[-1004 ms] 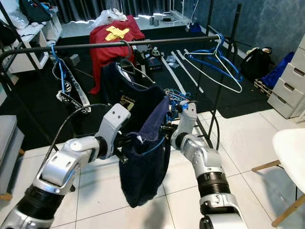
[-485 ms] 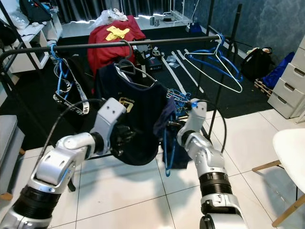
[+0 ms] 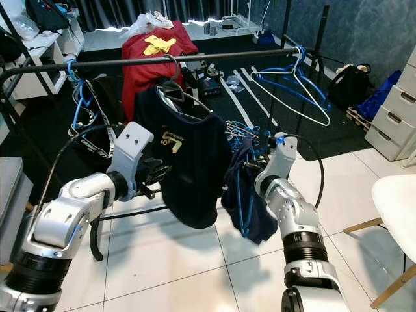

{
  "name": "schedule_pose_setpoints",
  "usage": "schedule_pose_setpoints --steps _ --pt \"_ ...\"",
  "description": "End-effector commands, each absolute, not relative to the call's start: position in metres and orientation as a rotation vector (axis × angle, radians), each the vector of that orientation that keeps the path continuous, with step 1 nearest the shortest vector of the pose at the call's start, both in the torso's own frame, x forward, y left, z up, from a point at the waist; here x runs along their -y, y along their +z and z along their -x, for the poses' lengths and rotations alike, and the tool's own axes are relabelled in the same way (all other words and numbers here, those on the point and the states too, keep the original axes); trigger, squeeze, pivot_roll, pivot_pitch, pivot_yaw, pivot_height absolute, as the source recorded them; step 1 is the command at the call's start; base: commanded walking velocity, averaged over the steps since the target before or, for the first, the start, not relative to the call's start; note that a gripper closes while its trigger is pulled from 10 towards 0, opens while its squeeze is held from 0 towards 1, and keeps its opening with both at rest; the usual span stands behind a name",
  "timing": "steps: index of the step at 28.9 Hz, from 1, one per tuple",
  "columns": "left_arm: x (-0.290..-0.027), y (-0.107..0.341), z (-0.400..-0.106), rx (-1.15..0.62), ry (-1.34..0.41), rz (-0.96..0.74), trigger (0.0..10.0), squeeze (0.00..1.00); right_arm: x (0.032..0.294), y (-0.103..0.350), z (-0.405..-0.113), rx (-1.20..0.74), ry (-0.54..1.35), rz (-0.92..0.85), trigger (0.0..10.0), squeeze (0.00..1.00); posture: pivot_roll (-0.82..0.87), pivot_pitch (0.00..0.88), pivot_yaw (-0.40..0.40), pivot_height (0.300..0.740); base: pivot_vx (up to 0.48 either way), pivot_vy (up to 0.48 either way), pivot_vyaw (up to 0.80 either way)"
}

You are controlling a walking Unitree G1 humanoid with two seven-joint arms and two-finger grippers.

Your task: Hang hanger

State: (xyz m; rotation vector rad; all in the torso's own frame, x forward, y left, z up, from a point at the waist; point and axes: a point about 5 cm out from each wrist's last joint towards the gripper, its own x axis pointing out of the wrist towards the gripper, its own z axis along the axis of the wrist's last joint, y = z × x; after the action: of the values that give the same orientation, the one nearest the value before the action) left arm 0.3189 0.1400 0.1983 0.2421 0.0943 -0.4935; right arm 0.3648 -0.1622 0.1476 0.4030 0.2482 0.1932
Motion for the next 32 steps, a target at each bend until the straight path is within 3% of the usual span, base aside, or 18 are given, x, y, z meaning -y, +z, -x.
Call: schedule_pose_setpoints --steps 1,6,7,8,15,18,19,20,21,22,32 --pt "-0.135 0.173 -0.316 -0.136 -0.476 -0.196 10.0 0.0 0.154 0.176 -0.365 -0.085 0.297 -0.462 10.0 0.0 -0.04 0.068 0.013 0.74 0.0 0.0 0.0" --pt "-0.126 0.131 -0.306 -0.255 -0.455 -0.175 10.0 0.0 0.15 0.198 -0.361 0.032 0.353 -0.531 10.0 0.0 -0.04 0.072 0.015 0.74 0.0 0.0 0.0" --pt "-0.119 0.119 -0.304 -0.286 -0.483 -0.147 10.0 0.81 0.148 0.205 -0.36 0.052 0.357 -0.545 10.0 0.0 -0.05 0.074 0.014 0.74 0.0 0.0 0.0" --pt "-0.114 0.112 -0.302 -0.302 -0.502 -0.12 10.0 1.0 0.146 0.21 -0.36 0.065 0.362 -0.558 10.0 0.0 -0.05 0.072 0.014 0.74 0.0 0.0 0.0" --pt "-0.108 0.092 -0.309 -0.289 -0.412 -0.057 10.0 1.0 0.124 0.227 -0.36 0.068 0.425 -0.558 10.0 0.0 -0.06 0.069 0.016 0.74 0.0 0.0 0.0" --pt "-0.115 0.088 -0.317 -0.256 -0.292 -0.082 10.0 1.0 0.115 0.229 -0.359 0.053 0.452 -0.545 10.0 0.0 -0.06 0.068 0.015 0.74 0.0 0.0 0.0" --pt "-0.122 0.087 -0.321 -0.233 -0.223 -0.088 10.0 0.84 0.111 0.231 -0.358 0.047 0.466 -0.542 10.0 0.0 -0.07 0.069 0.013 0.74 0.0 0.0 0.0" --pt "-0.122 0.087 -0.321 -0.233 -0.223 -0.088 10.0 0.84 0.111 0.231 -0.358 0.047 0.466 -0.542 10.0 0.0 -0.07 0.069 0.013 0.74 0.0 0.0 0.0" --pt "-0.129 0.086 -0.324 -0.214 -0.159 -0.086 10.0 0.27 0.108 0.232 -0.357 0.043 0.479 -0.542 10.0 0.0 -0.07 0.07 0.012 0.74 0.0 0.0 0.0" --pt "-0.135 0.085 -0.325 -0.201 -0.112 -0.082 10.0 0.0 0.105 0.234 -0.357 0.038 0.489 -0.541 10.0 0.0 -0.07 0.069 0.011 0.74 0.0 0.0 0.0" --pt "-0.145 0.067 -0.325 -0.226 -0.059 0.016 10.0 0.0 0.094 0.245 -0.354 0.021 0.522 -0.56 10.0 0.0 -0.08 0.072 0.006 0.74 0.0 0.0 0.0"
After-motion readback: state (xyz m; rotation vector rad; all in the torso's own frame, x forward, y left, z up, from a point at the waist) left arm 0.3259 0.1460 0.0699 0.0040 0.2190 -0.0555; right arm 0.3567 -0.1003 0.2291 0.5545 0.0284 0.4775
